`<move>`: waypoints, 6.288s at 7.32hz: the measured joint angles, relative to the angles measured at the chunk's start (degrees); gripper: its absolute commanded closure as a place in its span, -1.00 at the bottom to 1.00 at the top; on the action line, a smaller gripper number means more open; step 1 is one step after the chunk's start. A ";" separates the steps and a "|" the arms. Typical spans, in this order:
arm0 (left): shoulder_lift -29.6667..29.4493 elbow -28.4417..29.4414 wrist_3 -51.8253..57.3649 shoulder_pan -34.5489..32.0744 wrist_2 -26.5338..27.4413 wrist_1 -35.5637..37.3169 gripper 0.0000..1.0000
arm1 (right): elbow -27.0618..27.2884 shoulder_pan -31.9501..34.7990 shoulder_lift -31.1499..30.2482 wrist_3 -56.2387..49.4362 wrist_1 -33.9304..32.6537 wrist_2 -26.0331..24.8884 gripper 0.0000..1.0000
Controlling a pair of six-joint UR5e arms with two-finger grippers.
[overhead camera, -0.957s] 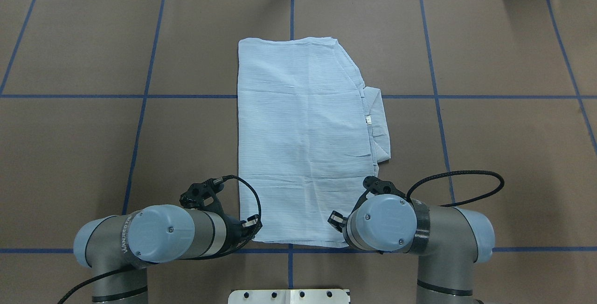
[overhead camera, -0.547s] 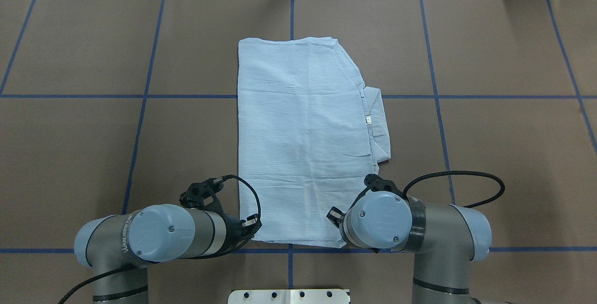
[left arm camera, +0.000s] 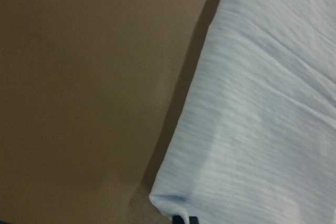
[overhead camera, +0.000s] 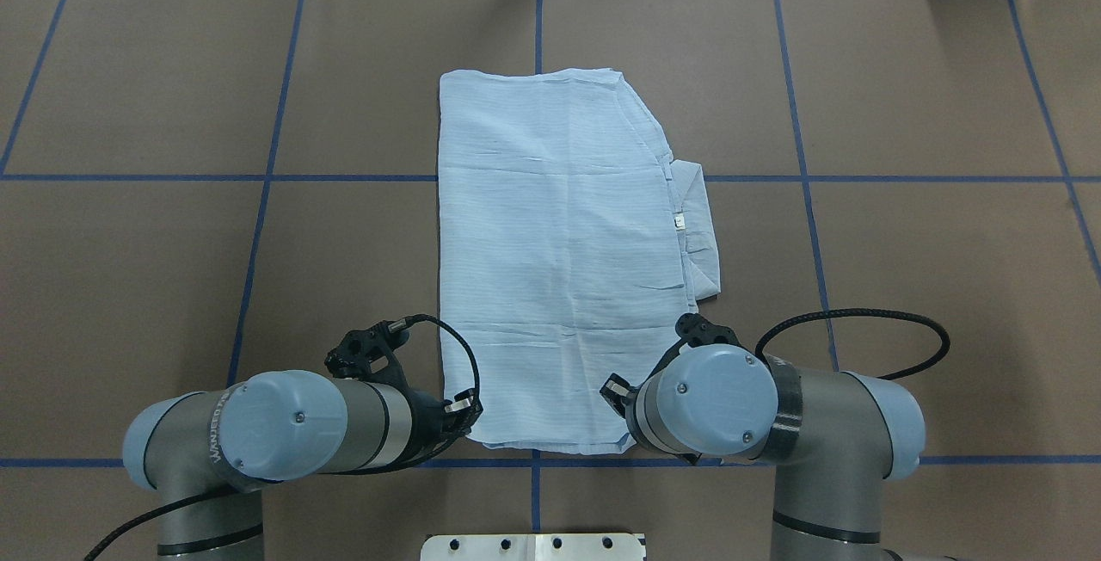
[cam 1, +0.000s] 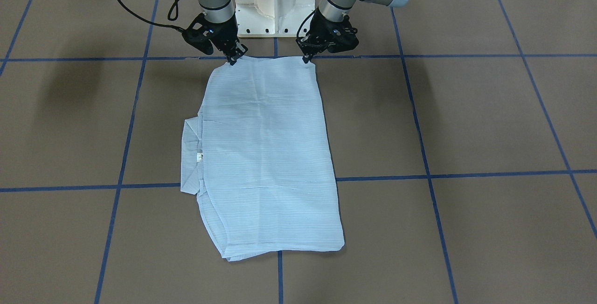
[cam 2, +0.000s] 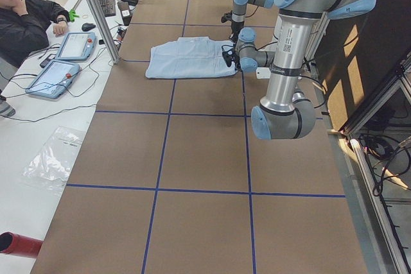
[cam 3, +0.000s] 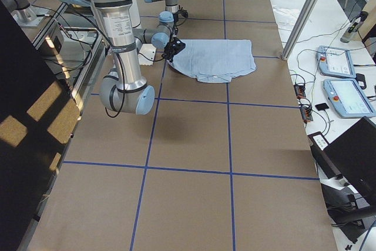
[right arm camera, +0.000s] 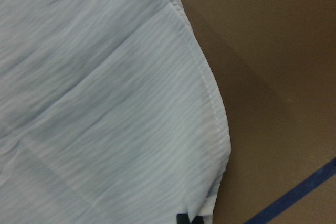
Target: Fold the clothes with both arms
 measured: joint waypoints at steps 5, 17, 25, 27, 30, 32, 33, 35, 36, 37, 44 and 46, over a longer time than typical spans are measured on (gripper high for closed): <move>1.48 -16.47 -0.30 0.99 -1.77 12.37 1.00 | 7.79 0.89 -0.63 -0.09 -0.09 6.76 1.00; -5.00 -4.29 17.54 -20.10 -9.32 13.92 1.00 | -7.57 20.55 10.41 -22.30 0.61 14.35 1.00; -12.15 19.72 23.06 -28.37 -13.20 -5.54 1.00 | -39.63 28.15 28.13 -30.03 13.05 13.55 1.00; -12.52 22.76 23.25 -28.97 -13.21 -8.14 1.00 | -46.17 28.19 31.40 -31.54 14.92 12.78 1.00; -13.56 28.06 23.28 -29.71 -13.19 -12.43 1.00 | -51.36 28.33 32.25 -32.09 19.20 12.39 1.00; -14.45 29.17 22.93 -29.76 -13.13 -13.06 0.83 | -51.68 28.33 32.36 -32.07 19.43 12.46 1.00; -14.70 29.32 22.76 -29.76 -13.12 -13.17 0.12 | -51.58 28.32 32.40 -32.03 19.51 12.54 -0.95; -14.90 29.40 22.34 -29.97 -13.12 -13.32 -0.99 | -51.31 28.41 32.49 -31.92 19.74 12.63 -1.00; -14.91 29.39 22.09 -30.61 -13.15 -13.29 -0.99 | -51.27 28.97 32.46 -32.22 19.79 13.27 -1.00; -14.78 29.37 22.19 -31.86 -13.78 -13.12 -0.99 | -51.19 30.18 32.41 -33.62 19.80 15.30 -1.00; 4.12 12.81 40.21 -41.83 -23.22 -11.48 -1.00 | -35.18 36.49 19.71 -61.89 10.94 18.57 -1.00; 13.77 6.58 50.98 -44.82 -23.29 -10.99 -1.00 | -30.69 39.71 11.67 -77.94 10.12 18.93 -1.00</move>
